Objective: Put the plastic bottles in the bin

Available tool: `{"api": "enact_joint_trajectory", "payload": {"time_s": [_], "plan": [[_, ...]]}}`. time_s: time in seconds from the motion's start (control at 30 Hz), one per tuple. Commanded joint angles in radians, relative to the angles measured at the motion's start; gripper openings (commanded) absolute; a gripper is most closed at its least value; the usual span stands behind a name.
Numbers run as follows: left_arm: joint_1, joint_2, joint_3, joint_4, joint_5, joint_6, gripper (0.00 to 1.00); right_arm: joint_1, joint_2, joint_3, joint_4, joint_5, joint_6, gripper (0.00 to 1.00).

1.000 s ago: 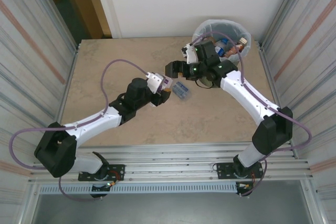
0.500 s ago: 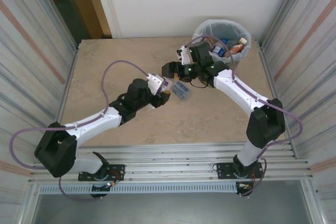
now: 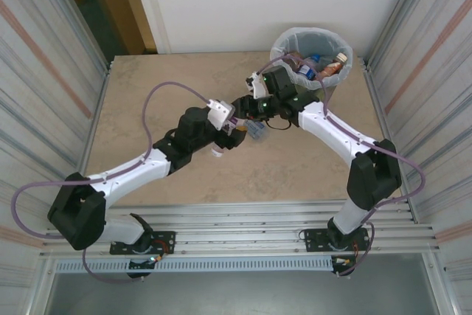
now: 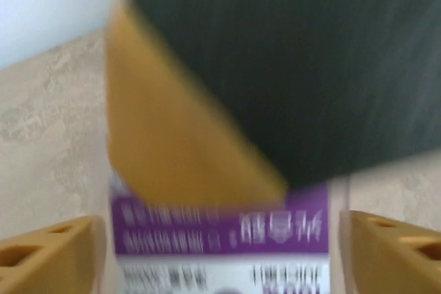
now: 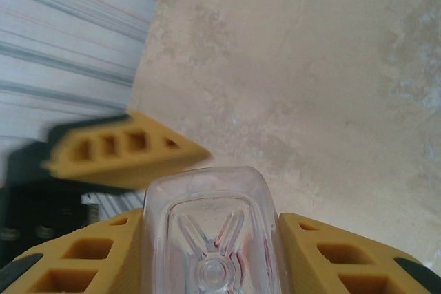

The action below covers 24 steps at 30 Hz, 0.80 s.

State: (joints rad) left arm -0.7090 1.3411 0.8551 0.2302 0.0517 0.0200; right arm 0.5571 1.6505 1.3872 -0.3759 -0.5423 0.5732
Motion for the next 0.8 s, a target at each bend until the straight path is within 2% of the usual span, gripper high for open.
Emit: {"api": "enact_joint_trajectory", "payload": {"time_s": [0.0, 0.2, 0.37, 0.53, 0.77], "plan": [[-0.005, -0.058, 0.042, 0.047, 0.016, -0.01, 0.99, -0.007, -0.063, -0.018, -0.02, 0.03, 0.024, 0.21], [-0.012, -0.128, 0.018, 0.062, 0.0, -0.013, 0.99, -0.064, -0.129, -0.011, -0.031, 0.052, 0.015, 0.18], [-0.012, -0.196, -0.021, 0.072, -0.021, -0.009, 0.99, -0.153, -0.207, 0.035, -0.069, 0.089, -0.011, 0.18], [-0.012, -0.244, -0.067, 0.081, -0.052, -0.011, 0.99, -0.281, -0.267, 0.106, -0.078, 0.125, -0.018, 0.16], [-0.012, -0.25, -0.097, 0.074, -0.12, -0.035, 0.99, -0.451, -0.232, 0.249, -0.078, 0.14, 0.006, 0.15]]}}
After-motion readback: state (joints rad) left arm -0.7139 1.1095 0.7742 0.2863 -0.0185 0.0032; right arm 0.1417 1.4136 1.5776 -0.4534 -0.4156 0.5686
